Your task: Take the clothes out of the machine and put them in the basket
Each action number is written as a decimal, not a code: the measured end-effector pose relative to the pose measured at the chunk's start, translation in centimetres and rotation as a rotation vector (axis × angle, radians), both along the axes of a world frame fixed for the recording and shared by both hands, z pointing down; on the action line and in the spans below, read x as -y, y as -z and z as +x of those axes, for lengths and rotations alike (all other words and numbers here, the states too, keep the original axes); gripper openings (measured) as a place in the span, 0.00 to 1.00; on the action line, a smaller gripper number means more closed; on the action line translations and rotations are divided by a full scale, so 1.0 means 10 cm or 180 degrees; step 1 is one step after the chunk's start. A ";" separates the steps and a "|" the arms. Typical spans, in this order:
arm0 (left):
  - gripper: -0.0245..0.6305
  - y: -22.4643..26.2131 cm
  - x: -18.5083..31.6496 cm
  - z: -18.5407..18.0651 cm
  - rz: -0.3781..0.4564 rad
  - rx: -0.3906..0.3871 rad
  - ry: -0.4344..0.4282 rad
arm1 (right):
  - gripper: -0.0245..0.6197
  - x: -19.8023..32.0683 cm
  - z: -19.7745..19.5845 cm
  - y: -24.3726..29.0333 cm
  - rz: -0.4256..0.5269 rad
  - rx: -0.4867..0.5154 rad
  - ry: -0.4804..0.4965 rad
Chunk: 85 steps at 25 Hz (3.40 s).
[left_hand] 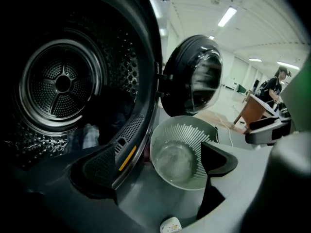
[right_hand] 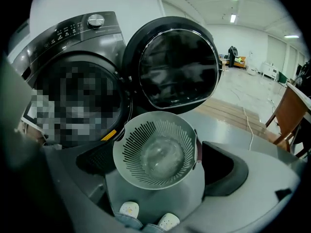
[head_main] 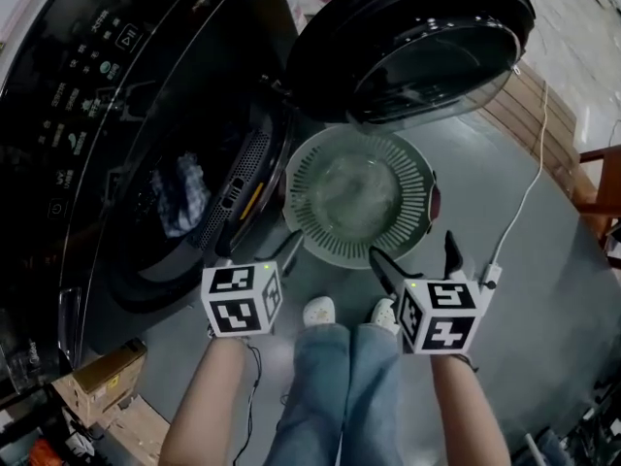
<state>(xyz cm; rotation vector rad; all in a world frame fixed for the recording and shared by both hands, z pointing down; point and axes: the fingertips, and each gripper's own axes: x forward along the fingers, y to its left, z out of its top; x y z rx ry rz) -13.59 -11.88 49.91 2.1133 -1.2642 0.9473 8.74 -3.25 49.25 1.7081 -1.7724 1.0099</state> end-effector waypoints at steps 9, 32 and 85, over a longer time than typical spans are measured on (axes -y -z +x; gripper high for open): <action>0.88 -0.24 0.47 -0.87 0.0178 0.0731 0.0584 | 0.92 0.31 -0.25 -0.26 -0.0022 -0.0128 0.0259; 0.88 -0.96 1.43 -2.07 -0.0021 0.1907 0.0933 | 0.92 0.60 -0.82 -0.72 -0.0214 -0.0313 0.0694; 0.10 -0.22 0.05 1.33 -0.0423 -0.0806 -0.0684 | 0.92 -0.13 0.16 -0.63 -0.0464 -0.0228 -0.0042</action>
